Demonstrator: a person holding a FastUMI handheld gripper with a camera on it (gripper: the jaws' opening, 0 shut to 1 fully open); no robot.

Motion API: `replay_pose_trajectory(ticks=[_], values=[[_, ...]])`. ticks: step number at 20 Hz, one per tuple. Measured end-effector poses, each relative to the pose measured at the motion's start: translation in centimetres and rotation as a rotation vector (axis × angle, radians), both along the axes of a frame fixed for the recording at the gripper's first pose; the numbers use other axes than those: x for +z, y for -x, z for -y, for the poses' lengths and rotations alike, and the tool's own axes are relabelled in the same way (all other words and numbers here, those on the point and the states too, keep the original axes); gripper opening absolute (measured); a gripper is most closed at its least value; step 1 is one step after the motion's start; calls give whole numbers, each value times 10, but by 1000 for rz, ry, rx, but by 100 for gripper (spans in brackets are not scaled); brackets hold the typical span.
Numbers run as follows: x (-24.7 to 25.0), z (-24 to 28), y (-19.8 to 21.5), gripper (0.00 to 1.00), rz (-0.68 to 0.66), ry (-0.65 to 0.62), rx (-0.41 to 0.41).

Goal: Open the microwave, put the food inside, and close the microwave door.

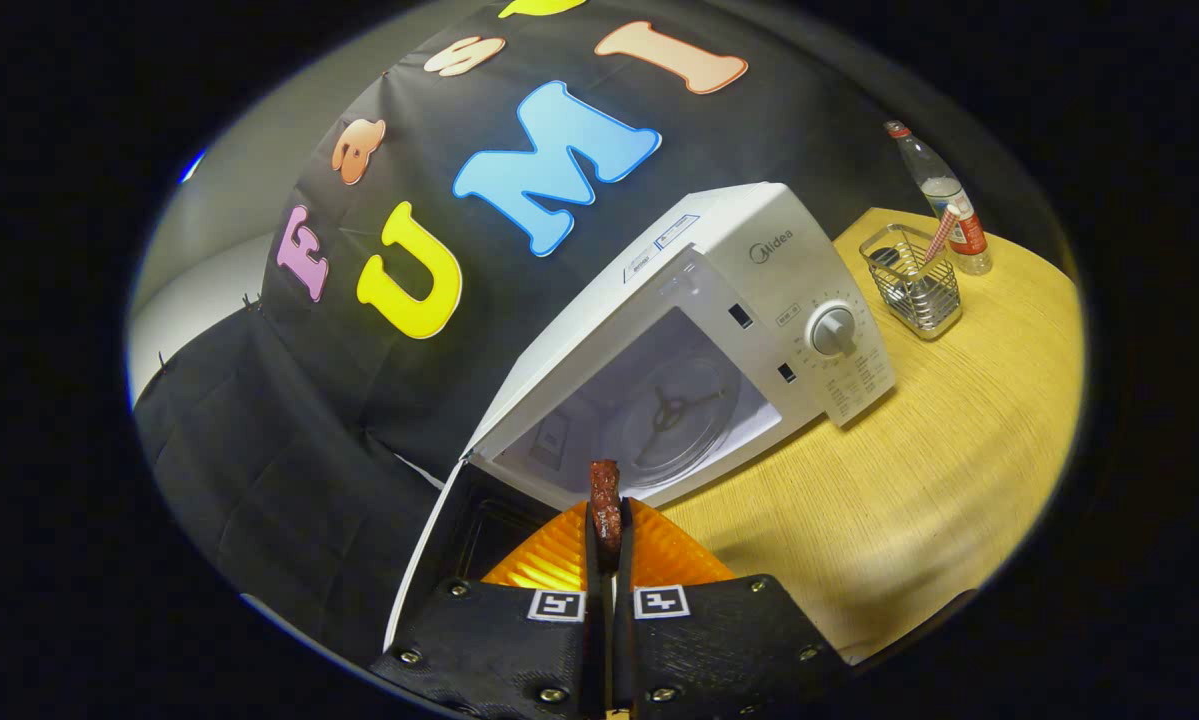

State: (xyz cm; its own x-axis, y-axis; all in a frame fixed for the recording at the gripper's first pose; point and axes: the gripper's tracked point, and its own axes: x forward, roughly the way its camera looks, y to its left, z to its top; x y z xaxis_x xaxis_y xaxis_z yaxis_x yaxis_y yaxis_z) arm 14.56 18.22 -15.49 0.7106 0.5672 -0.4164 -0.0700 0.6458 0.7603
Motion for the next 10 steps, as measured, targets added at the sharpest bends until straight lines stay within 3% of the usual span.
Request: replay_pose_trajectory(ticks=[10], values=[[-33, -35, -51, 3, 11, 7, -79]])
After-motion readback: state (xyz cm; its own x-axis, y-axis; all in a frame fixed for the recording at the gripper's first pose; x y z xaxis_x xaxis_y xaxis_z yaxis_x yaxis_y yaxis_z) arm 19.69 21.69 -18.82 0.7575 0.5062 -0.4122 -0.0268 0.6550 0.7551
